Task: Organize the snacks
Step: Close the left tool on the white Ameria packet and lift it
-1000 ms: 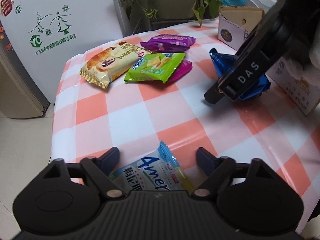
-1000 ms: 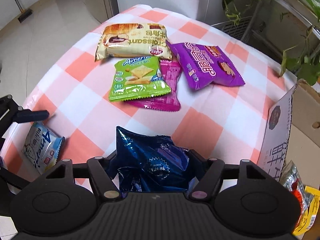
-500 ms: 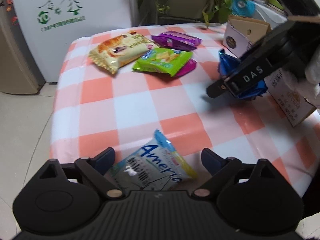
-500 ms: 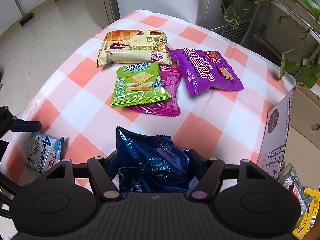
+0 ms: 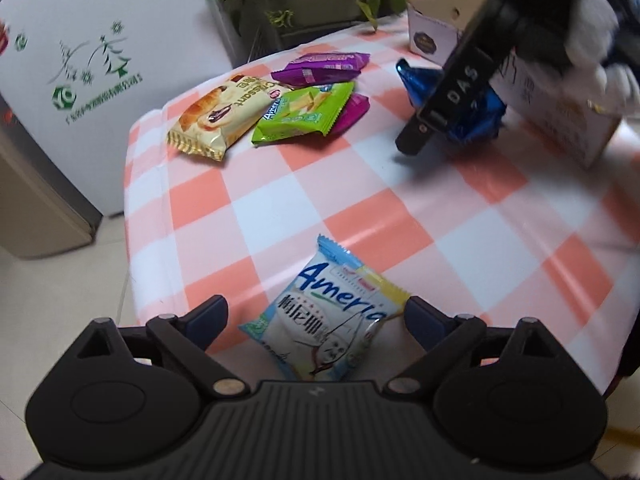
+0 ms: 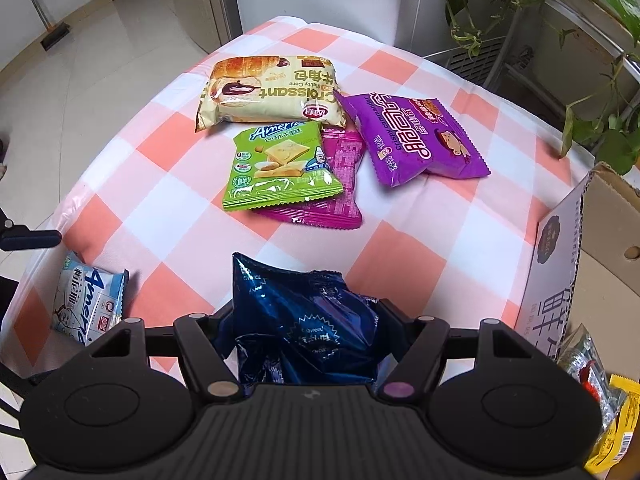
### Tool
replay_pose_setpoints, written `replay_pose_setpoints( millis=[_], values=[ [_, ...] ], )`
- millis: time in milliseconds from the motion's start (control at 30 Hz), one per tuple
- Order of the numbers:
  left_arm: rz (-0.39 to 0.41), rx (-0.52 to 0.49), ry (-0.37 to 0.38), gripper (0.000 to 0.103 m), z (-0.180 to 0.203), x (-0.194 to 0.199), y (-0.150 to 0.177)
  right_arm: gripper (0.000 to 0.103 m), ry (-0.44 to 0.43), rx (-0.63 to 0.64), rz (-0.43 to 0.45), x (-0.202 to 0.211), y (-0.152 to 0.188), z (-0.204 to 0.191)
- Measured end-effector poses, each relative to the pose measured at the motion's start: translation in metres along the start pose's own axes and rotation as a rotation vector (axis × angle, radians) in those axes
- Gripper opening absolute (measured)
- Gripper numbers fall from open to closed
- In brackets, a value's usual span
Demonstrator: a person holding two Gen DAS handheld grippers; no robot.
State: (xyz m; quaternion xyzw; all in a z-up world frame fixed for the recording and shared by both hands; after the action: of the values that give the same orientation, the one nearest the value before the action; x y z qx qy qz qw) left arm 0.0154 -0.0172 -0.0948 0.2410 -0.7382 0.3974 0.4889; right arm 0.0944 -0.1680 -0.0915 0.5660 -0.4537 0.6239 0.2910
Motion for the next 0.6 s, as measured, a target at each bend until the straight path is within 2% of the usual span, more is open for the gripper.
replay_pose_setpoints(
  millis=[100, 200, 233, 433, 600],
  values=[
    [-0.001, -0.043, -0.034, 0.097, 0.002, -0.009, -0.001, 0.075, 0.0, 0.003, 0.002, 0.0, -0.001, -0.001],
    [0.025, -0.053, -0.023, 0.094, 0.002, -0.009, -0.003, 0.075, -0.004, 0.005, 0.006, 0.002, -0.001, -0.001],
    [0.027, -0.037, -0.008, 0.092, 0.001, -0.01, -0.004, 0.075, -0.005, 0.005, 0.006, 0.002, -0.001, -0.001],
    [0.021, 0.1, 0.102, 0.066, -0.004, -0.015, -0.012, 0.075, -0.003, -0.002, 0.012, 0.003, -0.002, 0.0],
    [0.014, 0.179, 0.086, 0.062, -0.009, -0.017, -0.016, 0.075, -0.004, 0.003, 0.015, 0.004, -0.003, -0.001]
  ],
)
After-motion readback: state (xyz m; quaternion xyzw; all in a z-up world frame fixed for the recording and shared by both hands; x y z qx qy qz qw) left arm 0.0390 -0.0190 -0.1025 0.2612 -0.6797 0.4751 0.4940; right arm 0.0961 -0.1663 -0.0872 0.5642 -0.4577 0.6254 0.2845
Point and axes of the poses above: each gripper's, at about its wrist camera, not at the fingertips, and x roughly against the way its jaws point, z to its right, y to its underside, the point moved 3 cm from there along -x, roughly the way its jaws point, and after that the axes turned 11 degrees about -z, right-handed, at the moved point
